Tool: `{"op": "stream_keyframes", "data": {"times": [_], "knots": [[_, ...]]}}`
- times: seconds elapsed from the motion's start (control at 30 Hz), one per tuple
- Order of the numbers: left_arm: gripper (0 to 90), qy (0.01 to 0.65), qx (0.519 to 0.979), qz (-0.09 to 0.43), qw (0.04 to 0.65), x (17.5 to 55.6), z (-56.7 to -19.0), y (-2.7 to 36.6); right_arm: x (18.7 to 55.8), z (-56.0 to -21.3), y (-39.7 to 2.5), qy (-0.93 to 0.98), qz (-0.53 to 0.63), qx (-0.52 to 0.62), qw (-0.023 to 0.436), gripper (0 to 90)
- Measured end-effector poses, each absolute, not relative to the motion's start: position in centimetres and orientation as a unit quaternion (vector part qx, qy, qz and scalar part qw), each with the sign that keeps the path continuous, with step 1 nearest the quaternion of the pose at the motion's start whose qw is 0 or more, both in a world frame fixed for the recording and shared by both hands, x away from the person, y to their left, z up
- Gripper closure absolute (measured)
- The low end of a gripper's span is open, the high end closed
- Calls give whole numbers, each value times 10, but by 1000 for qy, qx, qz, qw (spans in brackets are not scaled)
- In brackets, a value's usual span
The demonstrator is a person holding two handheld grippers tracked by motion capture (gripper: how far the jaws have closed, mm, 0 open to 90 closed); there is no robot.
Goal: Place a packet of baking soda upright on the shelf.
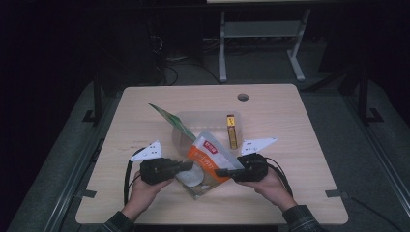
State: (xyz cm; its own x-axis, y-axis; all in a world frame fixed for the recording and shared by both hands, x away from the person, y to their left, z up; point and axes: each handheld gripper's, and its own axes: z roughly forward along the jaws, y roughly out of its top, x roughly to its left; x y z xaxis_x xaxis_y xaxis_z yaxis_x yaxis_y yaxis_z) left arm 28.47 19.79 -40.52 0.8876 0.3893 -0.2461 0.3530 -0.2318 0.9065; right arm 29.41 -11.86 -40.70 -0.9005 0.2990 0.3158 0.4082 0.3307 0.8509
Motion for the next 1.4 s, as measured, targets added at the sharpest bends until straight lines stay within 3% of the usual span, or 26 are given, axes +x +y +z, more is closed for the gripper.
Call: {"op": "stream_keyframes", "data": {"times": [0.1, 0.33, 0.4, 0.57, 0.63, 1.03, 1.4], "knots": [[898, 234, 782, 11, 578, 285, -405, 197, 295, -406, -121, -810, -540, -218, 64, 892], [879, 215, 791, 19, 572, 285, -404, 190, 295, -397, -129, -797, -567, -192, 81, 900], [839, 210, 796, 29, 567, 285, -404, 187, 294, -392, -131, -795, -573, -180, 86, 900], [576, 216, 805, 32, 552, 287, -406, 185, 290, -379, -136, -784, -593, -157, 99, 900], [509, 212, 813, 36, 542, 287, -407, 185, 289, -375, -140, -780, -600, -149, 98, 900], [279, 214, 848, 23, 485, 285, -420, 197, 289, -358, -159, -767, -616, -166, 64, 900], [212, 235, 856, 32, 459, 289, -425, 217, 295, -349, -162, -752, -628, -197, 33, 900]]}}
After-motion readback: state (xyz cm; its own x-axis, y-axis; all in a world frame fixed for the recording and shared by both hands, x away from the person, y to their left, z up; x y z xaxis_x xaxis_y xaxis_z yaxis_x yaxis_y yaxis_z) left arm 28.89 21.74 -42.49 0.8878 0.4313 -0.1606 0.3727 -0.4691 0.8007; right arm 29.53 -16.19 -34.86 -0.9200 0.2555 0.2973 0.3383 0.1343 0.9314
